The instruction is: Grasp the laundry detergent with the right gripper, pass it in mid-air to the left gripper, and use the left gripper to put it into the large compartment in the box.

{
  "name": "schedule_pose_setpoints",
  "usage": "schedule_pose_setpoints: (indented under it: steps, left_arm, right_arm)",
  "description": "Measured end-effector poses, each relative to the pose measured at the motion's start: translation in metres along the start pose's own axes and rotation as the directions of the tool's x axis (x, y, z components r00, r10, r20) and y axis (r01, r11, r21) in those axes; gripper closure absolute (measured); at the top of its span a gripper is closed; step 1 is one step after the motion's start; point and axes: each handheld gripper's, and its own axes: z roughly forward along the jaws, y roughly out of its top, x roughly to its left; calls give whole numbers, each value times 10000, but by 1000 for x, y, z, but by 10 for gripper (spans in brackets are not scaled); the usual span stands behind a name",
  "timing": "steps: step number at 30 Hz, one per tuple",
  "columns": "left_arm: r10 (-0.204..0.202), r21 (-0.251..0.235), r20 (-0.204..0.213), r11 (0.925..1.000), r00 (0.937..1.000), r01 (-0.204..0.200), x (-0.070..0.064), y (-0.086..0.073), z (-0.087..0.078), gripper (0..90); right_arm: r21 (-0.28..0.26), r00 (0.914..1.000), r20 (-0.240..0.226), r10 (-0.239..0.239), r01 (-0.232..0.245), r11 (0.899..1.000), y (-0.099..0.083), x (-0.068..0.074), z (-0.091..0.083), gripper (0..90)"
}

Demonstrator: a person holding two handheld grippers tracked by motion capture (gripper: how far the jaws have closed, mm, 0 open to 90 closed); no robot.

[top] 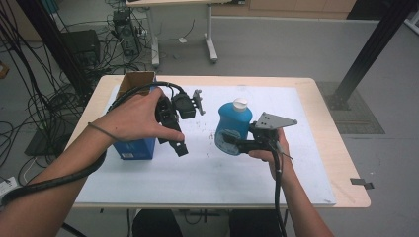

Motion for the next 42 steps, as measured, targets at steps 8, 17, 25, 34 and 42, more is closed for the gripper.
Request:
schedule_pose_setpoints:
  steps: [8, 17, 25, 34, 42]
  left_arm:
    - [403, -106, -17, 9991, 9992, -403, -4, 7, -14, 86]
    - [950, -279, 29, 9951, 9955, -949, -10, 14, -23, 88]
    - [1452, -250, 66, 9891, 9894, -1450, -15, 23, -32, 92]
    - [1887, -177, 79, 9819, 9820, -1885, -22, 33, -36, 94]
    - [2215, -54, 73, 9751, 9751, -2215, -30, 45, -38, 93]
  right_arm:
    - [-77, 9981, -597, -115, 110, 9999, 4, -3, -2, 447]
    - [166, 9872, -1574, -236, 266, 9995, 10, -12, 1, 447]
    - [344, 9696, -2428, -284, 378, 9987, 11, -22, 7, 446]
    - [574, 9499, -3111, -304, 507, 9971, 12, -25, 17, 446]
    - [682, 9279, -3685, -572, 883, 9938, 19, -23, 25, 446]
